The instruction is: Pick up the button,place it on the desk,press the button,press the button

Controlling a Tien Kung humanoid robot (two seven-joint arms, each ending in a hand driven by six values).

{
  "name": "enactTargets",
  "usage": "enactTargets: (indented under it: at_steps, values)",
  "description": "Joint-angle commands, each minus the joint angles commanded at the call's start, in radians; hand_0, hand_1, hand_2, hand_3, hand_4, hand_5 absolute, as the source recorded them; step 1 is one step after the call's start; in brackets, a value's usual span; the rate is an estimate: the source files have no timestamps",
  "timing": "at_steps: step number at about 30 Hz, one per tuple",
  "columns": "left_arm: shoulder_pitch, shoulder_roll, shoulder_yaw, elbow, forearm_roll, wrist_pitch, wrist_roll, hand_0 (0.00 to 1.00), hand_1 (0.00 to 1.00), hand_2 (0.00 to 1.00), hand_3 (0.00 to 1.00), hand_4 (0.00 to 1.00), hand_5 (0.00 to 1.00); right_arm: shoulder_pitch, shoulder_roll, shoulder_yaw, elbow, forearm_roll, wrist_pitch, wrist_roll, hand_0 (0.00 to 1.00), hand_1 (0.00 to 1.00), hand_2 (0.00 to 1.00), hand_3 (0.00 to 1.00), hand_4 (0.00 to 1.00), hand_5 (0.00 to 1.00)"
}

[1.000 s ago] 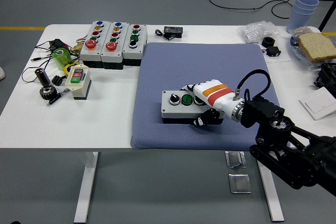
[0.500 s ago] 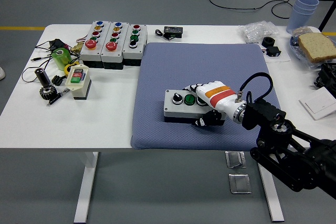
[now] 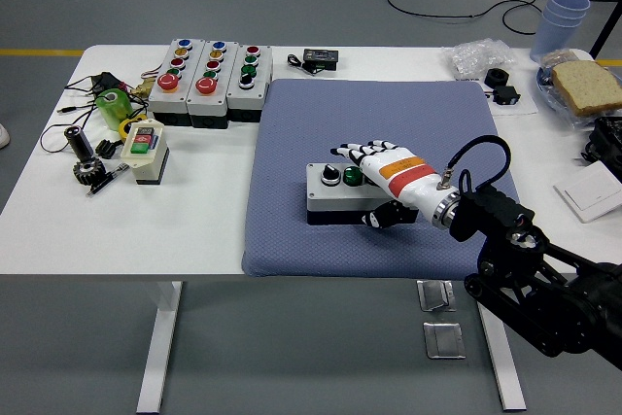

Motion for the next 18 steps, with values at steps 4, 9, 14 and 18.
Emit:
enactTargets:
  at_steps: [4, 9, 14, 18]
  values:
    - [-0.003, 0.0, 0.0, 0.0, -0.002, 0.001, 0.0, 0.651, 0.634, 0.635, 0.552, 0.327, 0.862, -0.013, -0.014, 0.012, 0.041, 0.028, -0.008, 0.008, 0.977, 0.897, 0.998, 0.998, 0.876, 0.002]
    - [-0.005, 0.002, 0.001, 0.0, -0.006, 0.003, 0.0, 0.651, 0.634, 0.635, 0.552, 0.327, 0.862, -0.037, -0.046, 0.033, 0.125, 0.053, 0.003, 0.01, 0.975, 0.897, 0.998, 0.998, 0.874, 0.002]
    - [-0.009, 0.003, 0.0, 0.0, -0.004, 0.003, -0.001, 0.651, 0.634, 0.635, 0.552, 0.327, 0.862, -0.077, -0.077, 0.065, 0.226, 0.078, -0.023, 0.01, 0.975, 0.897, 0.998, 0.998, 0.874, 0.002]
    - [-0.01, 0.003, 0.0, 0.0, -0.002, 0.003, 0.0, 0.651, 0.633, 0.635, 0.553, 0.327, 0.861, -0.107, -0.091, 0.087, 0.269, 0.113, -0.155, -0.007, 0.918, 0.827, 0.952, 0.998, 0.863, 0.002]
